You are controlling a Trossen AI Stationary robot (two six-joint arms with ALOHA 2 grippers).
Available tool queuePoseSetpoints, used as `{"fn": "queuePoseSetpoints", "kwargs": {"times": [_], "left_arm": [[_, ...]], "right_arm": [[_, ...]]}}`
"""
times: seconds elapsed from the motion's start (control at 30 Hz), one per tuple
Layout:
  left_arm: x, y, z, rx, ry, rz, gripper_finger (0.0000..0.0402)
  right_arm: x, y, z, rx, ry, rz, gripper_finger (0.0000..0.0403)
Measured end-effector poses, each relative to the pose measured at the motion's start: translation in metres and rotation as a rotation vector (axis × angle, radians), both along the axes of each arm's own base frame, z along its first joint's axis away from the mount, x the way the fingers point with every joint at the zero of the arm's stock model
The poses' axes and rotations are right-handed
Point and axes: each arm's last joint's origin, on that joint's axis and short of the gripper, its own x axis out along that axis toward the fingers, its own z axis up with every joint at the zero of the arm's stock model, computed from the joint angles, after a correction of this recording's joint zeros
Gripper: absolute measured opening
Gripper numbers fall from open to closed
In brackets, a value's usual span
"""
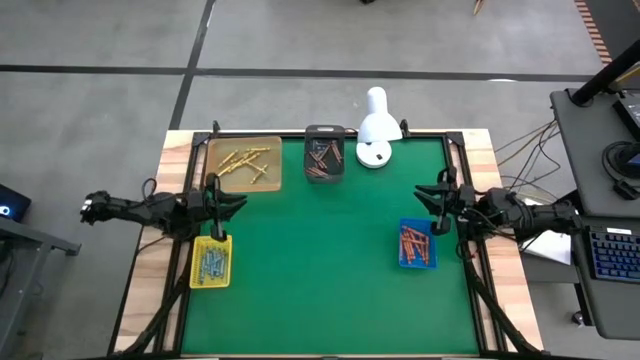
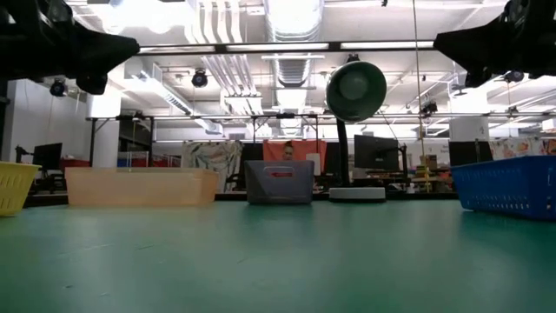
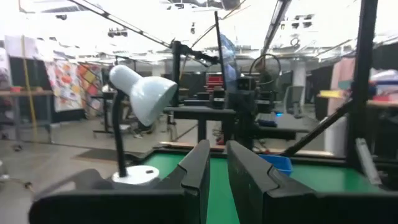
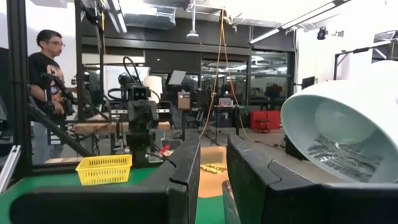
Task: Sort crayons
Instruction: Return to Home Position
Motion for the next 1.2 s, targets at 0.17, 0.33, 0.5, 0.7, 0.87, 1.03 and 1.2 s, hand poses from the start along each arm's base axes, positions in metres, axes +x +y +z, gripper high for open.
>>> {"fn": "queuePoseSetpoints", "kwargs": {"times": [0.17,0.33,0.5,0.7,0.87,1.03,1.2], "left_arm": [[0.001,0.009,0.000,0.047,0.006,0.030,0.0039],[0.002,0.019,-0.003,0.017,0.022,0.025,0.0039],[0.003,0.019,-0.008,-0.006,0.071,-0.140,0.0039],[0.004,0.019,-0.017,0.045,0.176,-0.134,0.0039],[0.004,0.018,-0.021,0.084,0.220,-0.146,0.0039],[0.004,0.020,-0.020,0.073,0.206,-0.106,0.0039],[0.004,0.022,-0.023,-0.020,0.227,-0.026,0.0039]], "right_arm": [[0.000,0.000,0.000,-0.008,-0.004,-0.003,0.0068],[0.000,0.000,0.000,-0.016,-0.001,-0.005,0.0068],[0.001,0.000,-0.003,-0.021,0.034,-0.006,0.0068],[0.003,0.000,-0.012,-0.033,0.137,-0.011,0.0068],[0.004,0.000,-0.016,-0.050,0.183,-0.022,0.0068],[0.003,-0.004,-0.018,-0.049,0.213,-0.141,0.0068],[0.004,-0.005,-0.019,-0.124,0.252,-0.203,0.0068]]}}
